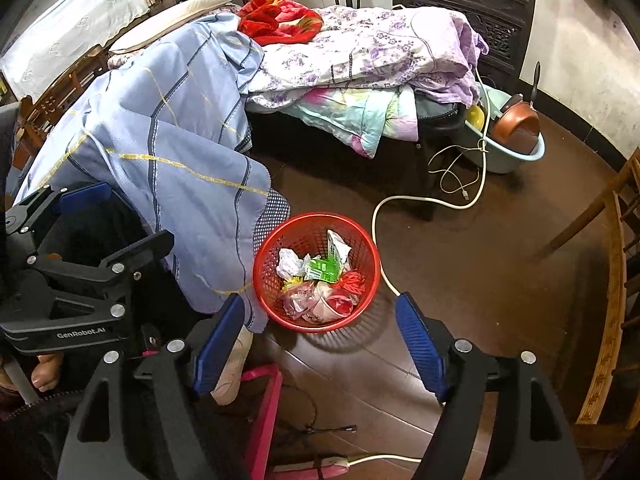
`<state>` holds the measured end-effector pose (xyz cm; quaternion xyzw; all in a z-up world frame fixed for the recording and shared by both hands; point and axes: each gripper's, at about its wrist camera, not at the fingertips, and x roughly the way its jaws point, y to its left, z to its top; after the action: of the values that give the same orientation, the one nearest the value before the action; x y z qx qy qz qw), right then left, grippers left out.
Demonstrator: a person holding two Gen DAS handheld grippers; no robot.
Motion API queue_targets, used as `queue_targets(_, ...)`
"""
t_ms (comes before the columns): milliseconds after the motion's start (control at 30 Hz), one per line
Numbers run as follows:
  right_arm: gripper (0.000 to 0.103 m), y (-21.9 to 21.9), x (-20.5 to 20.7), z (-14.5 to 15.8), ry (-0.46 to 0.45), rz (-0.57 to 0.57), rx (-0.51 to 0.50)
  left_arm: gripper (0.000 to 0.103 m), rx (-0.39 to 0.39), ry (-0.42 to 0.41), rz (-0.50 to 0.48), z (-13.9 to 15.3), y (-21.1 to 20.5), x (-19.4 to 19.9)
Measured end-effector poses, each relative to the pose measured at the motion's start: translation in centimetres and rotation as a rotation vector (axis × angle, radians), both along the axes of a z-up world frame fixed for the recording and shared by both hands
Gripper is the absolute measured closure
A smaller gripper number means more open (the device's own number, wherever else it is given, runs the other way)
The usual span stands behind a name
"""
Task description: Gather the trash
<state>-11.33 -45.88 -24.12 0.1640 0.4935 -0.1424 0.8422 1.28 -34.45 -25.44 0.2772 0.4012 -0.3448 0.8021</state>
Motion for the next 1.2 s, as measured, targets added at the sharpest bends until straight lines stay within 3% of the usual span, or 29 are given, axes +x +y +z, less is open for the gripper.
queue_targets(1200, 0.025, 0.12, 0.24, 0.12, -0.002, 0.000, 0.013, 0.008, 0.007, 0.002, 0.010, -0.36, 0.23, 0.26)
